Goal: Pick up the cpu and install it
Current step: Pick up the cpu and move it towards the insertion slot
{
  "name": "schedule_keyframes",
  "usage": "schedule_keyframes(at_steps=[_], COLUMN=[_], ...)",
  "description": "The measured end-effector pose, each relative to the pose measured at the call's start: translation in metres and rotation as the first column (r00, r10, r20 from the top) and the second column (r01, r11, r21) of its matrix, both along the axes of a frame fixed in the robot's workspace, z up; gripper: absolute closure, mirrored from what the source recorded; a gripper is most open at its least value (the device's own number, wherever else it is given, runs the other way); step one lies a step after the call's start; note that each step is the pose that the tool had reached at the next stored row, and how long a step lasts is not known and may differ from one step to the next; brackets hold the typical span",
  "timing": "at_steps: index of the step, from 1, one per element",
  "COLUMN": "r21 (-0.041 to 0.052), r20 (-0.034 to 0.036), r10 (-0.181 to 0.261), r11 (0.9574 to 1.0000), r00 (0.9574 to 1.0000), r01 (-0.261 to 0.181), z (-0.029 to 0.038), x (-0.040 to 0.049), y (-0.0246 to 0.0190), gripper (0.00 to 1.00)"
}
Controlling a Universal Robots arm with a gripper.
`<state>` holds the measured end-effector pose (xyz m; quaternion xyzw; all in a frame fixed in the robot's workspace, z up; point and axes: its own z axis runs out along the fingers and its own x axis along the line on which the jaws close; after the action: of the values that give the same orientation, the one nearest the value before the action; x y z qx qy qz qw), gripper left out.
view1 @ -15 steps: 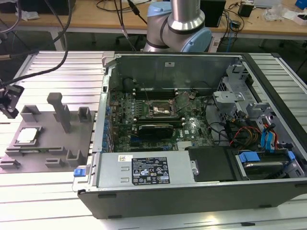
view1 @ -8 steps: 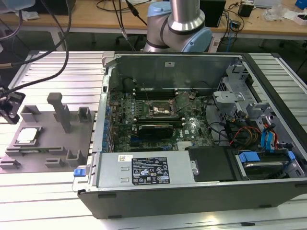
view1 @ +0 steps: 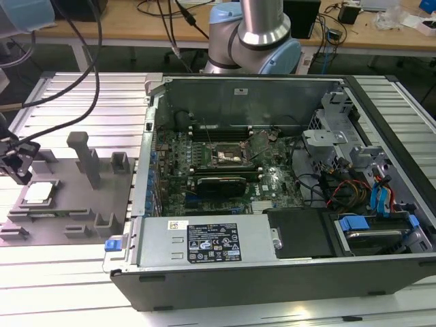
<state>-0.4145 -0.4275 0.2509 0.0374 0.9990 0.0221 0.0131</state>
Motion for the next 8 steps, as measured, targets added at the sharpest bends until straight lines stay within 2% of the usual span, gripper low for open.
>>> schedule_keyframes(at_steps=[4,8], r21=[0.0,0.0], r20=[-0.0001,0.0001], r10=[0.0,0.001], r11=[1.0,1.0], r00=[1.0,1.0], r01=[0.0,-0.001], z=[-0.0108,-0.0182], x=[0.0,-0.0003], y=[-0.0011,-0.0012], gripper=[0.89,0.89])
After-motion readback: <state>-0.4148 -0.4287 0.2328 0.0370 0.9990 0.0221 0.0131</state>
